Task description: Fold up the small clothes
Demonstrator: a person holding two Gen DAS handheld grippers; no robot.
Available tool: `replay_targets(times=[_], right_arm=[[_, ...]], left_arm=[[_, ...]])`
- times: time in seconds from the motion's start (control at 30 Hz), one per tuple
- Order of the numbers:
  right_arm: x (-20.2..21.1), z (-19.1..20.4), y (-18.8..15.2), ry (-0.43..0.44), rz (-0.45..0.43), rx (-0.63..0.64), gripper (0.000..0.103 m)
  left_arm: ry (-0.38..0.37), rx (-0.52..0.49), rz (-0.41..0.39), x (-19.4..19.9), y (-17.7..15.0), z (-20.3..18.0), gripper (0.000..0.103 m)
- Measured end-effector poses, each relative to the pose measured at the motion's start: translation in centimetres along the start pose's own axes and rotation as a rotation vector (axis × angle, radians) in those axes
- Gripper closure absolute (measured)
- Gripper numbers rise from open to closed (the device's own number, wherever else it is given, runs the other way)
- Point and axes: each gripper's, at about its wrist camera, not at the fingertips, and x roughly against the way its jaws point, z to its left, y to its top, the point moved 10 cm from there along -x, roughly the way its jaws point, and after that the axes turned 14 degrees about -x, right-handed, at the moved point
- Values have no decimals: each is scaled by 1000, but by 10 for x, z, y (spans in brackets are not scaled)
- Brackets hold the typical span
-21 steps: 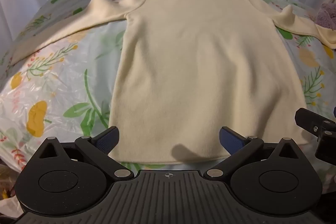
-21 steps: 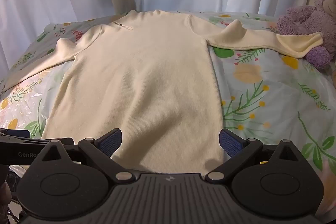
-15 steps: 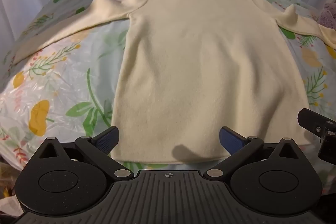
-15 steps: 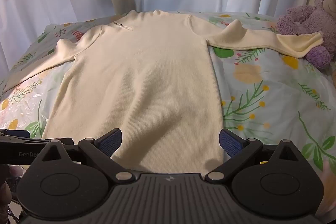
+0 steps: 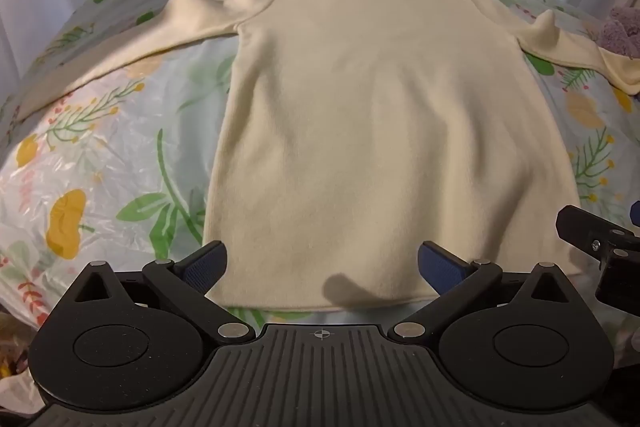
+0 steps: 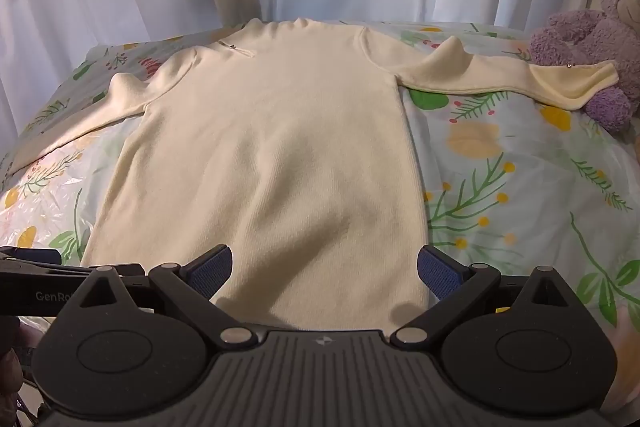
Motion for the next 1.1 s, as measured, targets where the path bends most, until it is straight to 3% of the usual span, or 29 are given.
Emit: replay_targets(times=[1.1], right_arm=[[2, 0, -2, 7, -4, -4, 4]], left_arm=[[19, 16, 23, -2, -5, 1, 0]])
